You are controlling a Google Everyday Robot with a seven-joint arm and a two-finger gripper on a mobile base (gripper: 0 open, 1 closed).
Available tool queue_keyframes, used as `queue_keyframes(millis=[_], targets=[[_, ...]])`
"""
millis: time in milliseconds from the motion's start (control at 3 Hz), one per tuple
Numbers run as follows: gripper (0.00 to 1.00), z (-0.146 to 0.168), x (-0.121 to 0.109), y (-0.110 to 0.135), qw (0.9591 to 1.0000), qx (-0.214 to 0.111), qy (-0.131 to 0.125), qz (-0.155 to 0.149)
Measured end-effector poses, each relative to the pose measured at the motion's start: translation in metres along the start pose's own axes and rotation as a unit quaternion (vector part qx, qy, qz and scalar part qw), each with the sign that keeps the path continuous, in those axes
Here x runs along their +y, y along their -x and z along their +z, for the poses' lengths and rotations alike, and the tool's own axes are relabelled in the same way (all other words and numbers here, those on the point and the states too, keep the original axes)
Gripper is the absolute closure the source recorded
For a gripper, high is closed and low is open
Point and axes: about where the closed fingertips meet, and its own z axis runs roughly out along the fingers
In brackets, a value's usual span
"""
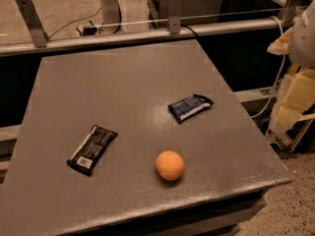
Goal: Move rxbar blueberry near orange
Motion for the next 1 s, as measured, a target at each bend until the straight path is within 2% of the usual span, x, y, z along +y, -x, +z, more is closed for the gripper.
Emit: queue_keyframes(millis=[667,1000], targets=[[0.0,0.0,-0.002,0.001,1.0,0.0,-0.002,-0.004],[0.0,0.023,-0.023,0.023,0.9986,0.001,0.016,-0.051]])
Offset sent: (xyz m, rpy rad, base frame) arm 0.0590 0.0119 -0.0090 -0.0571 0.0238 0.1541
